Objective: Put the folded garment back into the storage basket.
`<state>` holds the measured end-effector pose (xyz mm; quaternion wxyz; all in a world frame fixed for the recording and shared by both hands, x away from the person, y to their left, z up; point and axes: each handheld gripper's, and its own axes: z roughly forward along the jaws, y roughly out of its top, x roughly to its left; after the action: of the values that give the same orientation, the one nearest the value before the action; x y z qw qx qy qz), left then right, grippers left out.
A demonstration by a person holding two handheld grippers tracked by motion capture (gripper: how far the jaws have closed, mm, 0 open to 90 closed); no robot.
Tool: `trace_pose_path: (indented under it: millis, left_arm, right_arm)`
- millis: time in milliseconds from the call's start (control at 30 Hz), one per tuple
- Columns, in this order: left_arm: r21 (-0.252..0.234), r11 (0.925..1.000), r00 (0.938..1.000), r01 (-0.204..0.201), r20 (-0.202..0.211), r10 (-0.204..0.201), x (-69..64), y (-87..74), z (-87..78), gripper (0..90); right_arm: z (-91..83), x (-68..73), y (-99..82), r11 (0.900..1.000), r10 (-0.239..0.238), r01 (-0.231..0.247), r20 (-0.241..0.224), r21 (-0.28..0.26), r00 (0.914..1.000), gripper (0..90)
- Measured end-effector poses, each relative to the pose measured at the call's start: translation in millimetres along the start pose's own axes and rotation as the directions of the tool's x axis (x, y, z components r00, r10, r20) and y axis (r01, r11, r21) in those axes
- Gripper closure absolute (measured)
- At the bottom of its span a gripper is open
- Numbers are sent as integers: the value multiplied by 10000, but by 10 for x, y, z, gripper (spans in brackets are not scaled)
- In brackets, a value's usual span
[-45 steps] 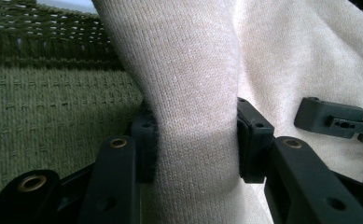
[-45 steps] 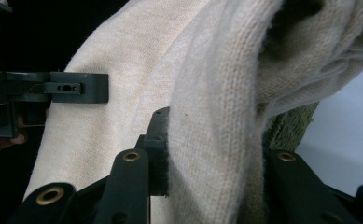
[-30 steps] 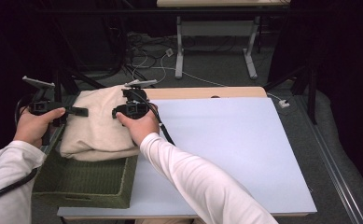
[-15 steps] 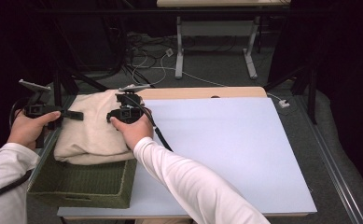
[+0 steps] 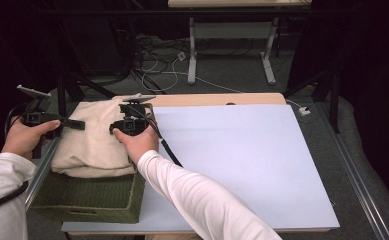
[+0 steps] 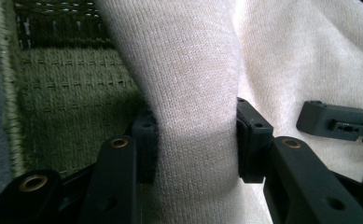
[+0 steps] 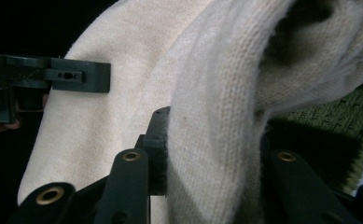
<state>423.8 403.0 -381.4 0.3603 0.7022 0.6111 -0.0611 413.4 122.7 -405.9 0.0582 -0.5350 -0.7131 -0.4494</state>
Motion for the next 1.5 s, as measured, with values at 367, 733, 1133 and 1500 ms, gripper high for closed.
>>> trace_pose_path:
  millis: [367,733,1133,1500]
  left_arm:
    - [245,9997,9999,-94,-107,97,117,-67,20,597]
    - [596,9982,9994,-83,-319,102,210,-123,163,596]
    - [910,9959,9993,15,-386,20,312,-144,316,596]
    - [1143,9934,9992,92,-409,-46,374,-219,339,595]
  right_arm:
    - [129,27,-91,9998,-122,122,44,152,9999,637]
    - [273,-52,-219,9995,-80,74,205,315,9998,637]
    - [401,-121,-292,9982,-48,22,434,592,9990,636]
    - [451,-108,-374,9962,-50,8,475,876,9989,637]
